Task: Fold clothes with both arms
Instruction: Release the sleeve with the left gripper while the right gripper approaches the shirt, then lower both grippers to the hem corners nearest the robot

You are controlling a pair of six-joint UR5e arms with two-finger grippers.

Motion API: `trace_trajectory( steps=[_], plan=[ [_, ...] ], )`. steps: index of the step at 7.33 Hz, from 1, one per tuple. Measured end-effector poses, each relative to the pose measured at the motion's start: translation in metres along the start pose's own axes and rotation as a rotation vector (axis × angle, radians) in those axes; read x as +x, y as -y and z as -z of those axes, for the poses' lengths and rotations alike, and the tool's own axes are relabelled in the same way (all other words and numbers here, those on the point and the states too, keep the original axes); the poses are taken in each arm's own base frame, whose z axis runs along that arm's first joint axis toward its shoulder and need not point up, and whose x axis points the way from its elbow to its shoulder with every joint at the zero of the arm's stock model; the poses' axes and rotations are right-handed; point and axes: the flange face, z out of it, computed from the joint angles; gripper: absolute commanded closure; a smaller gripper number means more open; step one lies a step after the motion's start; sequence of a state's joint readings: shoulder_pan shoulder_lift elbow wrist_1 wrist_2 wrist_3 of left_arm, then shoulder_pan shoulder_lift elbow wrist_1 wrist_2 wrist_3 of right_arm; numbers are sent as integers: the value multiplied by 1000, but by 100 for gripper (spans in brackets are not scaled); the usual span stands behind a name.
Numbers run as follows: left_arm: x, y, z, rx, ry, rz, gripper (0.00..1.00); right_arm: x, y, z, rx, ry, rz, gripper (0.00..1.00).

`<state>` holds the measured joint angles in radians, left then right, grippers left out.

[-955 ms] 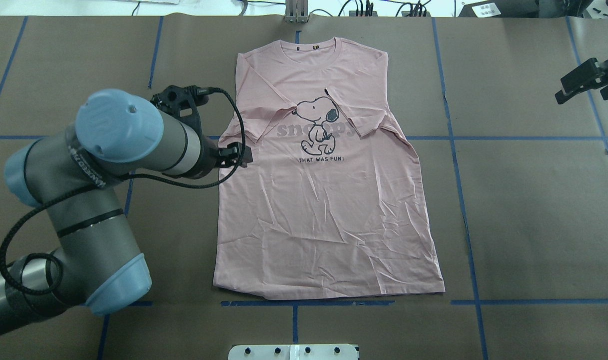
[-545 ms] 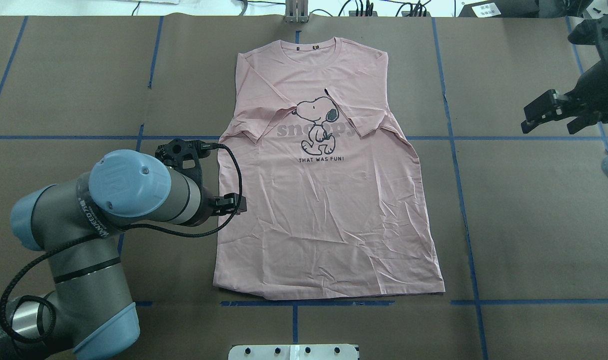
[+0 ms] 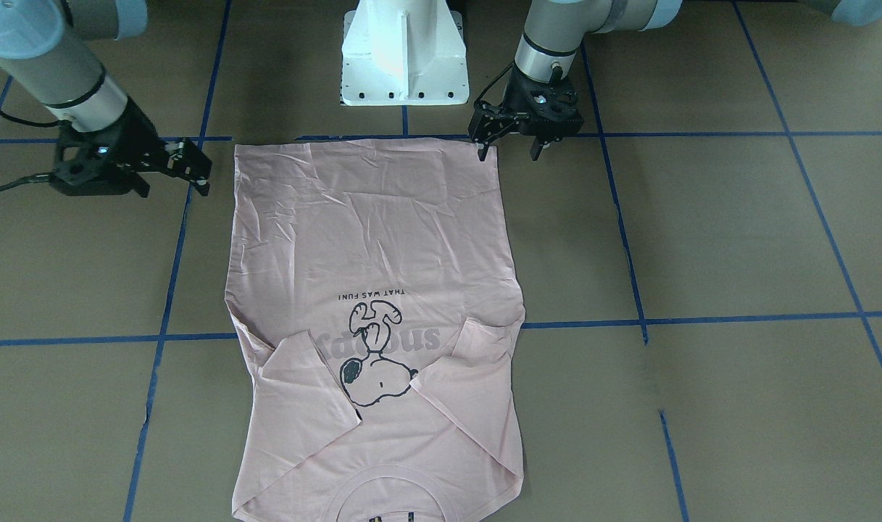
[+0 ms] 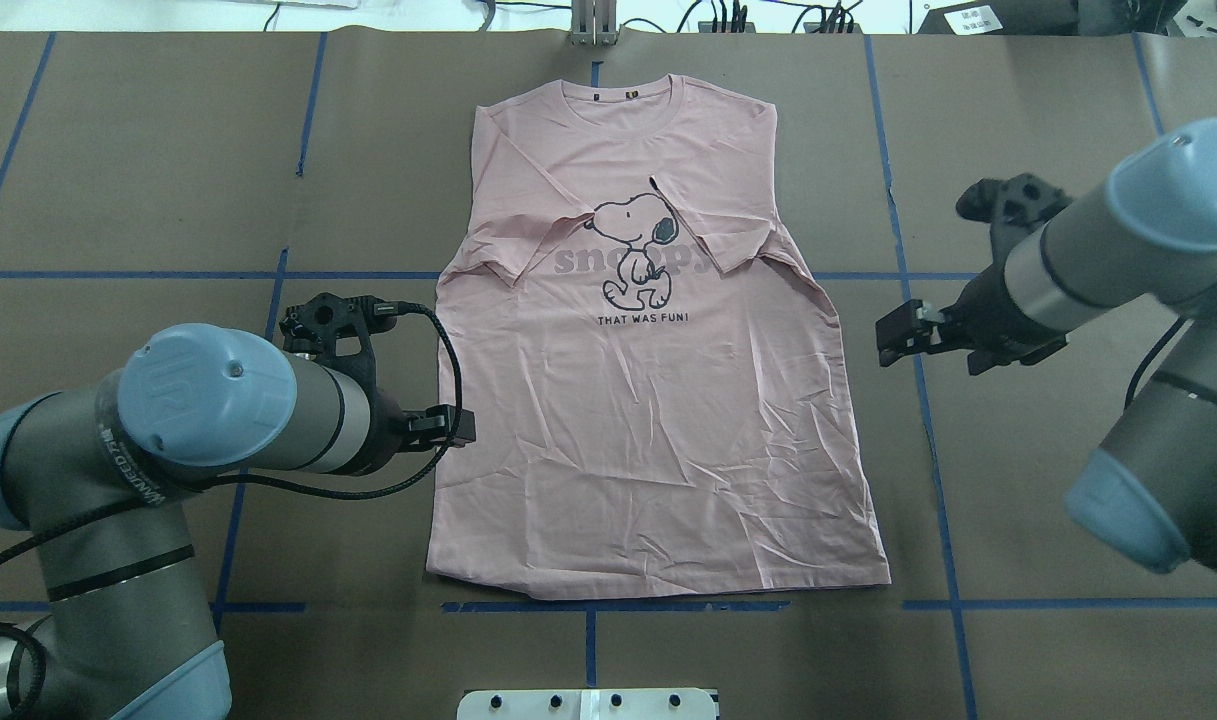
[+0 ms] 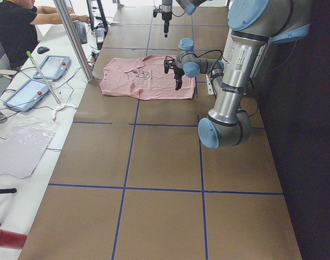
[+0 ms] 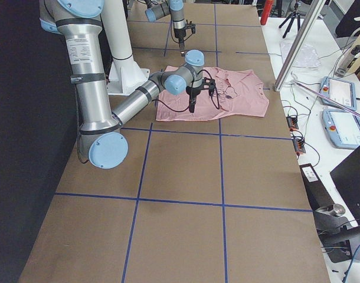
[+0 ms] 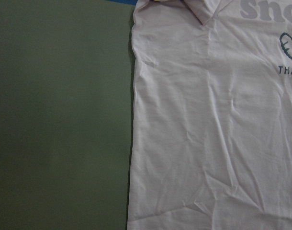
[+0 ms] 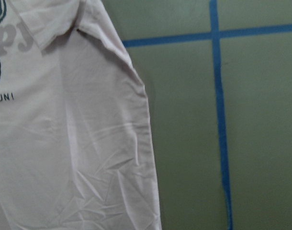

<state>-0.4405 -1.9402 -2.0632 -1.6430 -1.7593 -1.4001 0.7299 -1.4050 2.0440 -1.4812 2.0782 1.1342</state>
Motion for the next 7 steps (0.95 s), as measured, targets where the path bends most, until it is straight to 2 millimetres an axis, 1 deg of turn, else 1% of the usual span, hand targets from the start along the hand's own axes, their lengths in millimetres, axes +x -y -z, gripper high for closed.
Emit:
trace_trajectory(
  steps=[1, 2, 3, 5, 7],
  plan=[
    [0, -1, 5, 1, -8, -1, 0, -16, -26, -23, 3, -7, -17, 0],
    [1, -2, 8, 2, -14, -3, 0, -21, -50, -43, 10, -11, -30, 0],
    [2, -2, 10, 2, -17, -4, 0, -17, -73, -61, 20, -14, -37, 0],
    [4, -3, 11, 0, -21, -6, 0, -7, -111, -89, 37, -32, -40, 0],
    [6, -4, 11, -2, -23, -7, 0, -5, -138, -106, 38, -54, -42, 0]
  ],
)
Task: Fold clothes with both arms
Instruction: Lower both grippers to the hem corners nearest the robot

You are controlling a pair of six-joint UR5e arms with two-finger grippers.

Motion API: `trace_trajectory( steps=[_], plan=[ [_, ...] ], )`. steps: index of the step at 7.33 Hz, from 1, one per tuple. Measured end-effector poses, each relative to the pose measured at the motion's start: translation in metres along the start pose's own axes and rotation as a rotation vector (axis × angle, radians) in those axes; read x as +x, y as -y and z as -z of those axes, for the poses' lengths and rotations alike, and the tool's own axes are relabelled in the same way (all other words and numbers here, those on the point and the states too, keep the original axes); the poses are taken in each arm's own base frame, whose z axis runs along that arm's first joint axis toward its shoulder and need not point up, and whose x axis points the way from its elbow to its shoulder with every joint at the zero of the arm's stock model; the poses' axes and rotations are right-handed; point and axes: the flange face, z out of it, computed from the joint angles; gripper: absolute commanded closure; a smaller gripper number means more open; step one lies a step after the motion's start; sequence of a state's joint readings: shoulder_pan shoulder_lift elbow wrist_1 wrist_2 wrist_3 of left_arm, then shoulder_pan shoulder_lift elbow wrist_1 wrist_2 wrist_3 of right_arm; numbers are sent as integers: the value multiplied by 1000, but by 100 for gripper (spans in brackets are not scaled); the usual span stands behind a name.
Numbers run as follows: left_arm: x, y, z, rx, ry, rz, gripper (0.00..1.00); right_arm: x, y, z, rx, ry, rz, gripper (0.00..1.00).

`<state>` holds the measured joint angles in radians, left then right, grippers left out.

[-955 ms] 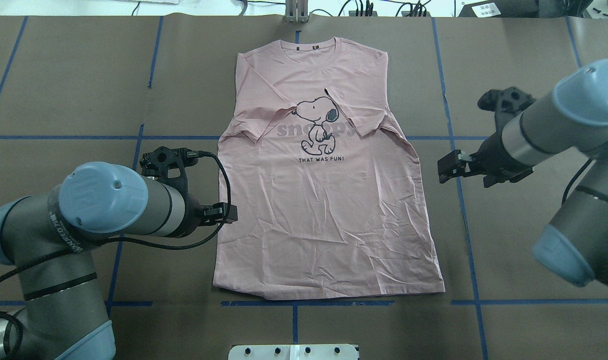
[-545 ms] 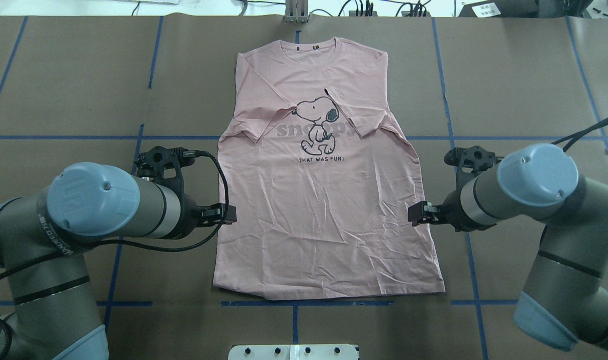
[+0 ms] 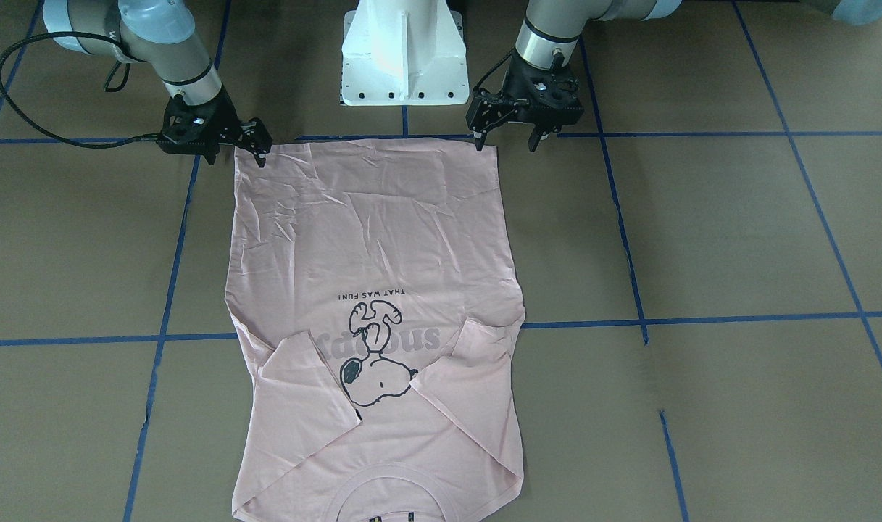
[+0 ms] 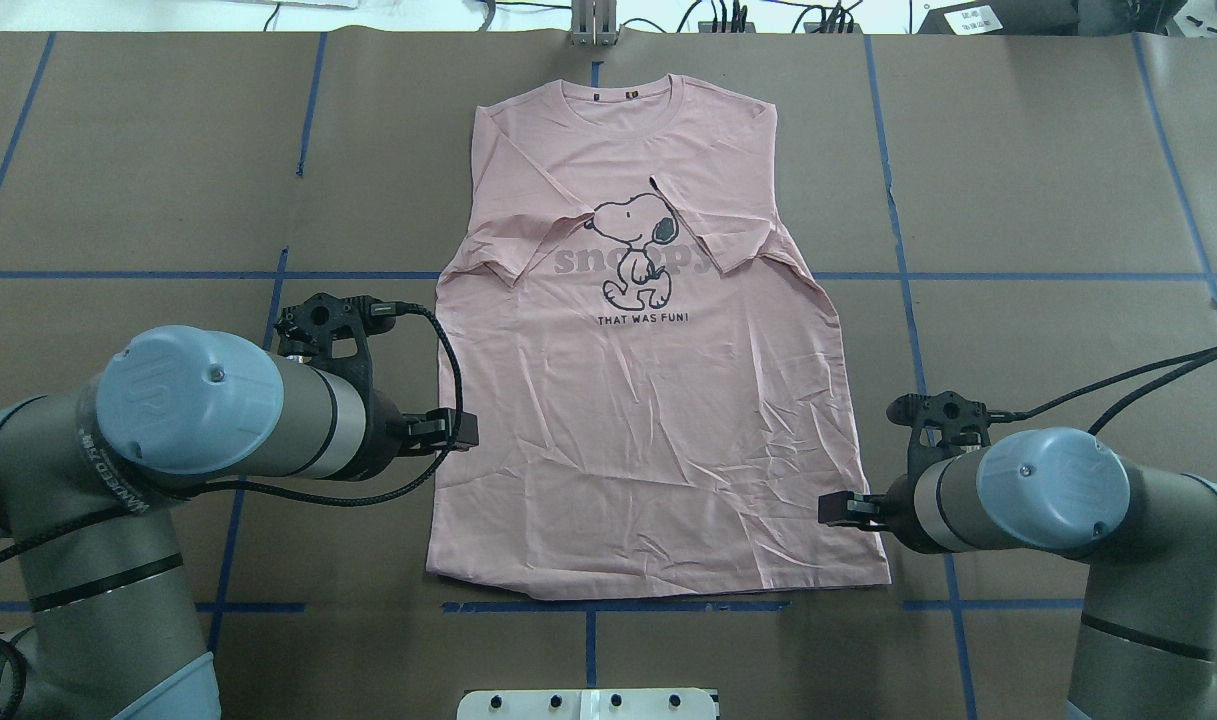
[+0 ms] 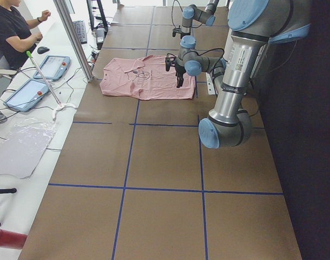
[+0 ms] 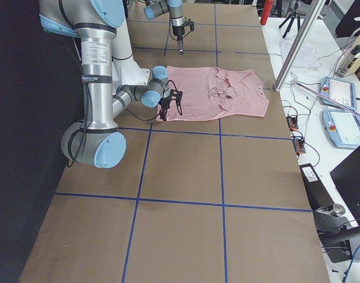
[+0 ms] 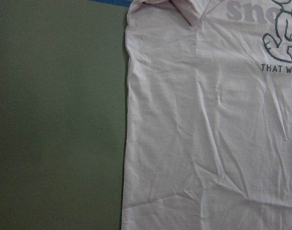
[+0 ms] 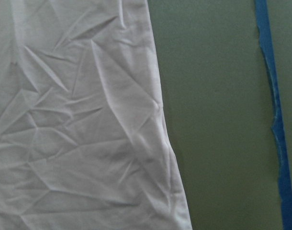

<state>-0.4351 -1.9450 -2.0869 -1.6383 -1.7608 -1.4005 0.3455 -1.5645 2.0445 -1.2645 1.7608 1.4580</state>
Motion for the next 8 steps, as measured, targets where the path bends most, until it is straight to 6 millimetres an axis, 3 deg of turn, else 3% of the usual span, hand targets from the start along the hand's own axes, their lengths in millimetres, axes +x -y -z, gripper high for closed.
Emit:
trace_trajectory(
  steps=[2, 6, 7, 8],
  plan=[
    [1, 0, -1, -1, 0, 0, 0, -3, -17, -7, -17, -6, 0, 0],
    [1, -1, -3, -3, 3, -2, 0, 1, -24, -18, -35, -30, -4, 1],
    [1, -1, -3, -3, 4, -2, 0, 2, -25, -21, -39, -35, -4, 4],
    [0, -1, -3, -3, 4, -2, 0, 2, -25, -22, -41, -38, -3, 20]
  ],
)
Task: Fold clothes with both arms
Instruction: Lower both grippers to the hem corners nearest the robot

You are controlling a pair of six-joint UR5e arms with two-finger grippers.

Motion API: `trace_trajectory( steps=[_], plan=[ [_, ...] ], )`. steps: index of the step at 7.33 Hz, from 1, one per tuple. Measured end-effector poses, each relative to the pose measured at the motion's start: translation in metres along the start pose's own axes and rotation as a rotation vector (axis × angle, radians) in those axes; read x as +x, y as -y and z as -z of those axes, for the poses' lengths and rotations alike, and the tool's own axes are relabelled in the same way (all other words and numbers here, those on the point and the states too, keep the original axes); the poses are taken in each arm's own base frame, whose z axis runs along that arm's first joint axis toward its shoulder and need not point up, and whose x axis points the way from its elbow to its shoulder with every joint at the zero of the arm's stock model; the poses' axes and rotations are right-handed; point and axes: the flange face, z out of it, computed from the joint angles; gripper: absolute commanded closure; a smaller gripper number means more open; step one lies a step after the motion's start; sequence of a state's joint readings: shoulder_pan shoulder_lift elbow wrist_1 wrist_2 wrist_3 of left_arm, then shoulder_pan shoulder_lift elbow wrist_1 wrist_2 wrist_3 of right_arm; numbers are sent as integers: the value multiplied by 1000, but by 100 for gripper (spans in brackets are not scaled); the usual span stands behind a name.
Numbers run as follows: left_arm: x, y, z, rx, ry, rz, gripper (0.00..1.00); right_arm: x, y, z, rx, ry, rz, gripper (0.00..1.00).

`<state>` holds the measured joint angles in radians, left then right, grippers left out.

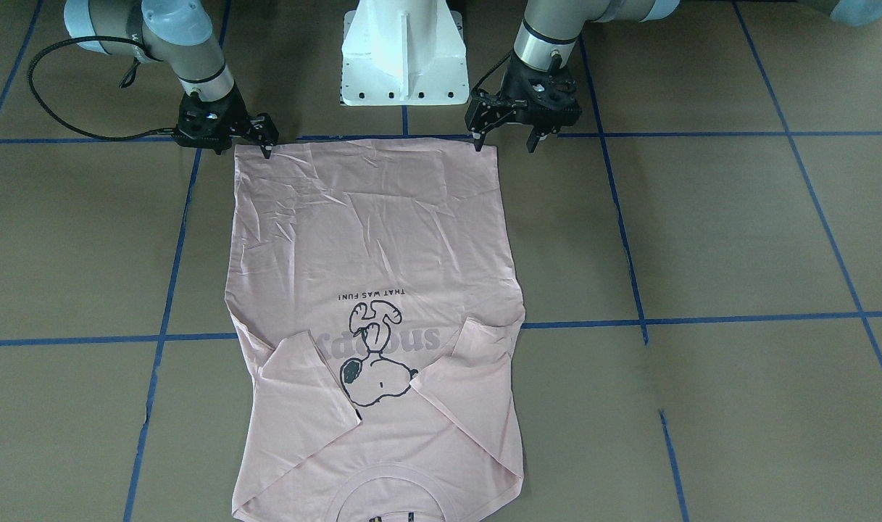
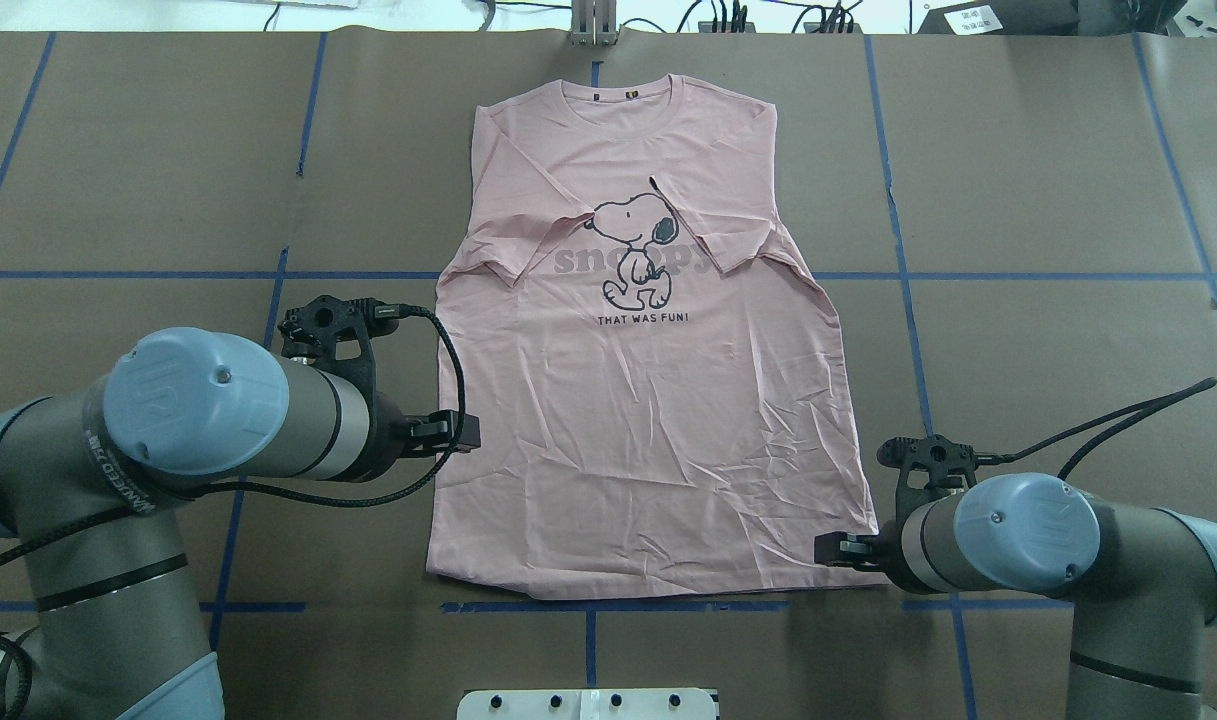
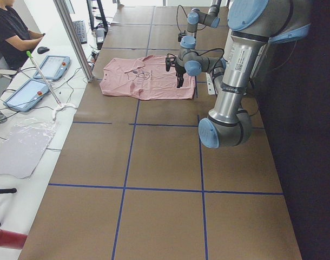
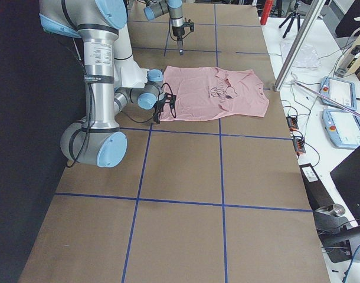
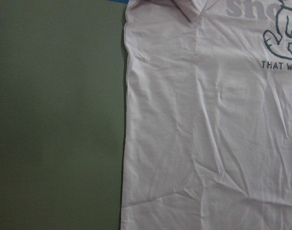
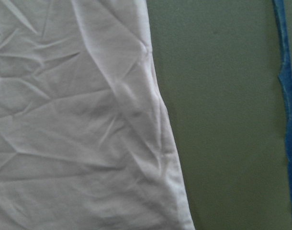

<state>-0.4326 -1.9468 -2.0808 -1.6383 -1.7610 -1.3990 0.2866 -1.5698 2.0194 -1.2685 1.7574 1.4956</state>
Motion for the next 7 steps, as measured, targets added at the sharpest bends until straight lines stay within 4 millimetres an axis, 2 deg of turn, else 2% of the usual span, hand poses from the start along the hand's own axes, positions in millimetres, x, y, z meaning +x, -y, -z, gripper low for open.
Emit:
trace_trajectory(
  steps=[2, 3, 4, 5, 7],
  plan=[
    [0, 0, 0, 0, 0, -1, 0, -1, -4, -3, -6, -4, 2, 68],
    [0, 0, 0, 0, 0, -2, 0, -1, -5, -4, -6, -6, 3, 84],
    [0, 0, 0, 0, 0, -3, 0, -2, -6, -4, -5, -4, 4, 91],
    [0, 0, 0, 0, 0, -3, 0, -1, -6, -5, -5, -5, 4, 93],
    [-2, 0, -1, 0, 3, -2, 0, -1, -7, -4, -5, -4, 4, 93]
  ],
)
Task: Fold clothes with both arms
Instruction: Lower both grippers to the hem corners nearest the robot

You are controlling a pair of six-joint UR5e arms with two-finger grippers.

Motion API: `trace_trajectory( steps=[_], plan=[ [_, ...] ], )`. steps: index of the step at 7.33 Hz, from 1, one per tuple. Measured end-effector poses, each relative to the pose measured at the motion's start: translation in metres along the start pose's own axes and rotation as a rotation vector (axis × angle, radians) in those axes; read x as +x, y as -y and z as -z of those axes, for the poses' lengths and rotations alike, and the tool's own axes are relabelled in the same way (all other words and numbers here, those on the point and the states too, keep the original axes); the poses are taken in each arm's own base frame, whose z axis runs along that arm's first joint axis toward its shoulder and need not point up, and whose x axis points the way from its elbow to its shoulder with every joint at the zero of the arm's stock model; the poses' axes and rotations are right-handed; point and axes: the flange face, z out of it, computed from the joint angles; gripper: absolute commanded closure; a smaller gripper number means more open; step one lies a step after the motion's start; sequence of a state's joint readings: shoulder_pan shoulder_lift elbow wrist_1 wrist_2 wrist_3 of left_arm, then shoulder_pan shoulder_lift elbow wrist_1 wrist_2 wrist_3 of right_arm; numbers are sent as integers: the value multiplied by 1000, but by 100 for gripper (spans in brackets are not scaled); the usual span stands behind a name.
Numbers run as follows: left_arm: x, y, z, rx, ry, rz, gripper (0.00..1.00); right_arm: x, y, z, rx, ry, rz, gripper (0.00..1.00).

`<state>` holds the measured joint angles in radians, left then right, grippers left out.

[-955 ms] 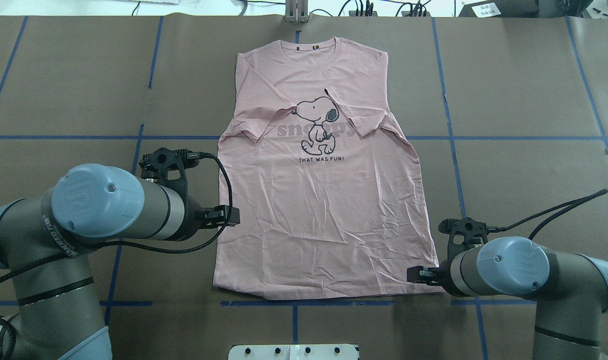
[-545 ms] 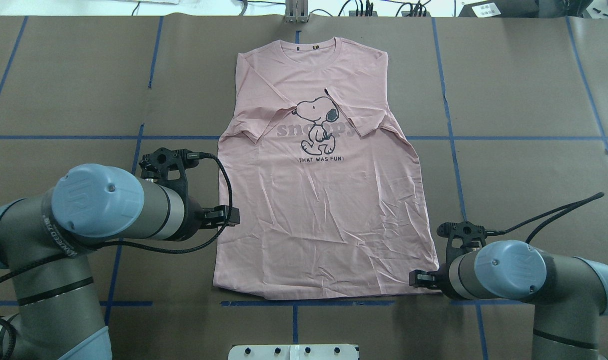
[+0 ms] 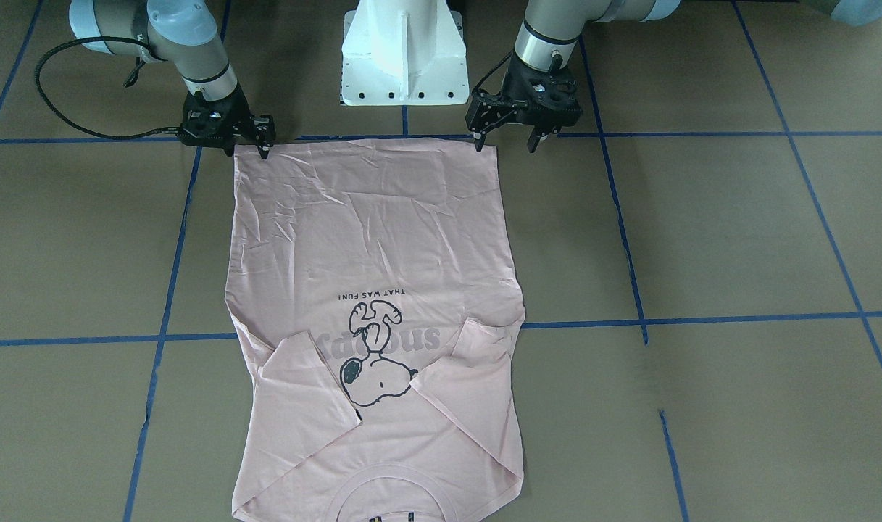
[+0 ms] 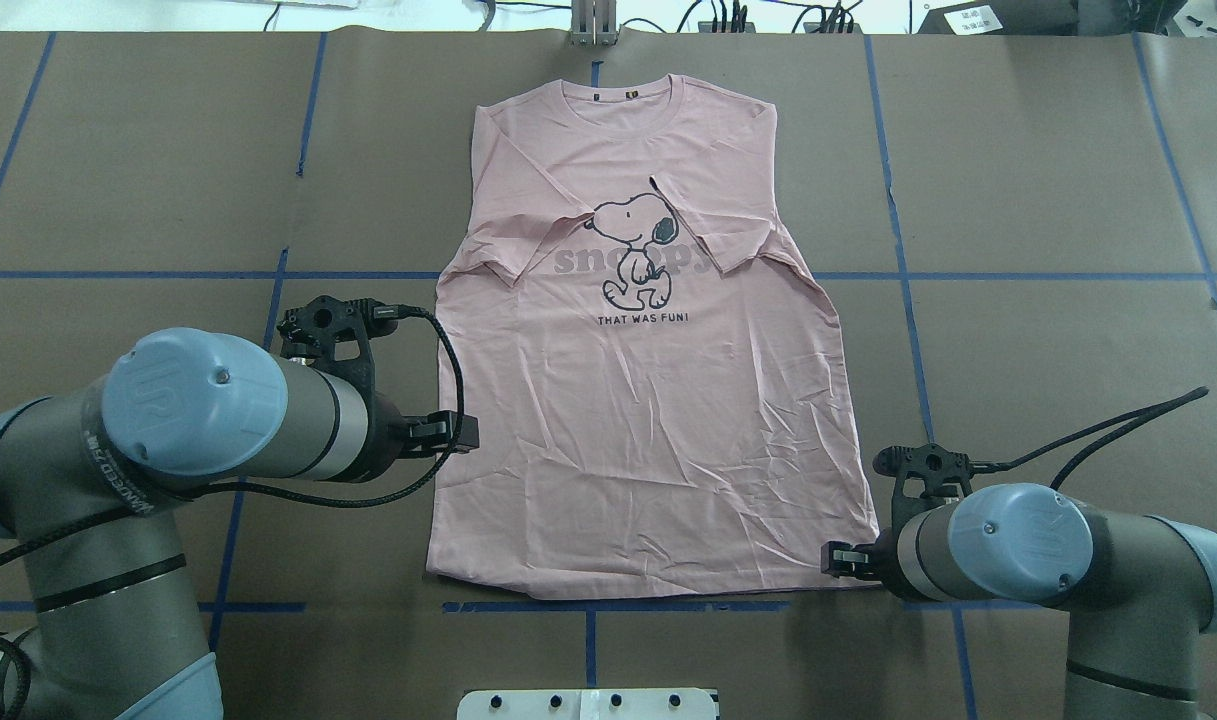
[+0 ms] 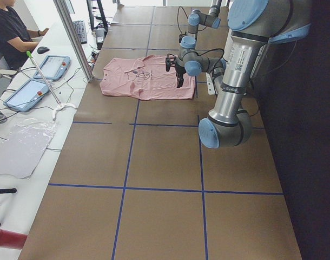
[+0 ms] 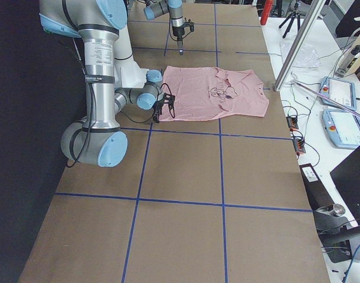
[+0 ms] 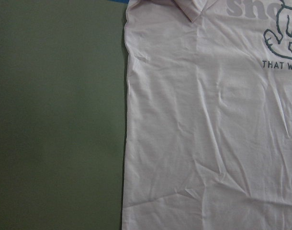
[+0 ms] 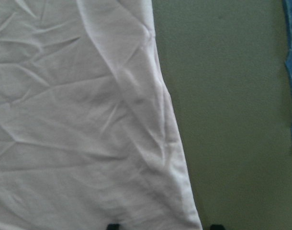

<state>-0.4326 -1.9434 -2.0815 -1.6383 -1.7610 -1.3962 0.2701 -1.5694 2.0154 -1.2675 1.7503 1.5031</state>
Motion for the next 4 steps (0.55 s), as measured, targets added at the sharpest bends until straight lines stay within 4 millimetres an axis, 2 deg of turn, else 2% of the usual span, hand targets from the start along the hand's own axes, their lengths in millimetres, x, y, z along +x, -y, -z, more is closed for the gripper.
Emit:
trace_trajectory(
  steps=[4],
  plan=[
    [-3, 0, -2, -1, 7, 1, 0, -3, 0, 5, 3, 13, 2, 92]
  ],
)
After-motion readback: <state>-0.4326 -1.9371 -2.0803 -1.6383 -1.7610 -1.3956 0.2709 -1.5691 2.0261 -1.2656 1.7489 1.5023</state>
